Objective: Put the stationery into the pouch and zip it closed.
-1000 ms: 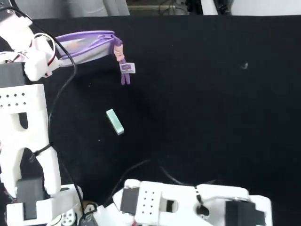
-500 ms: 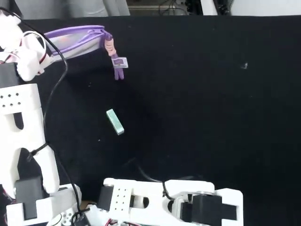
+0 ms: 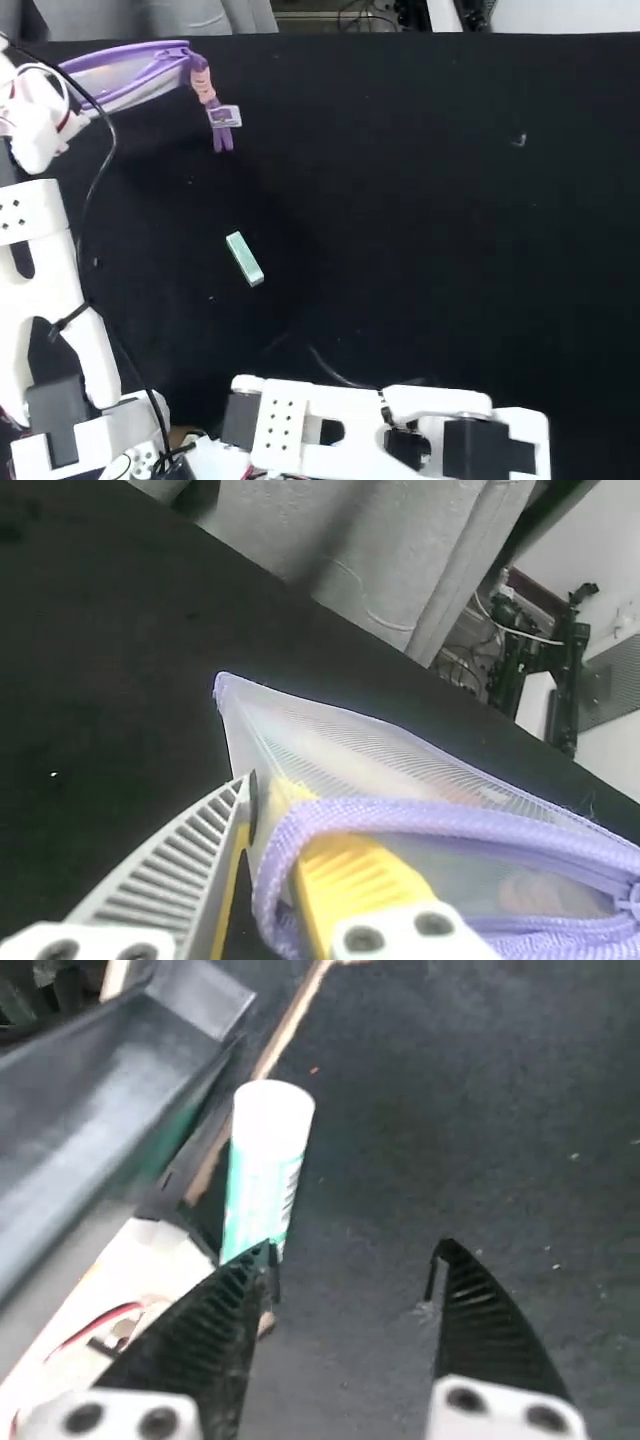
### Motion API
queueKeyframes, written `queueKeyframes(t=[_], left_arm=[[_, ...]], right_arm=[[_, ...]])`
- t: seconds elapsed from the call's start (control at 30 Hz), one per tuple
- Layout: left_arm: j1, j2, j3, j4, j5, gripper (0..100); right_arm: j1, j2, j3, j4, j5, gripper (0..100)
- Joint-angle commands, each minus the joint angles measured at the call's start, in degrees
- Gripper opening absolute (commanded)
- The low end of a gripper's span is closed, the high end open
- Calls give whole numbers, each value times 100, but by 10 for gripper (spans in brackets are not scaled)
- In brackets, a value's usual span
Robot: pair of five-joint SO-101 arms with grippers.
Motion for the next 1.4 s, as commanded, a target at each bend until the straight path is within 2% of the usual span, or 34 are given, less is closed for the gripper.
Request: queueKeyframes(t=[0.0, 0.27, 0.53, 0.87, 0.97, 1.1, 1.2, 1.37], left_arm=[[-48, -211, -136, -220, -62, 30], [-22, -211, -136, -220, -53, 30], [-4, -211, -101, -229, -53, 30], [-4, -202, -84, -229, -35, 30], [4, -202, -84, -229, -26, 30], [4, -202, -84, -229, -18, 30], [4, -202, -75, -211, -18, 30], [4, -202, -75, -202, -18, 30]], right_arm=[[-62, -251, -198, 220, -35, 238], [-62, -251, 382, -220, 360, 240], [-62, -251, 884, -730, 396, 240], [0, -251, 901, -730, 387, 240], [281, -259, 813, -738, 387, 239], [1064, -286, 286, -730, 387, 239], [1556, -286, -4, -730, 695, 238], [1846, -303, -303, -413, 879, 237]])
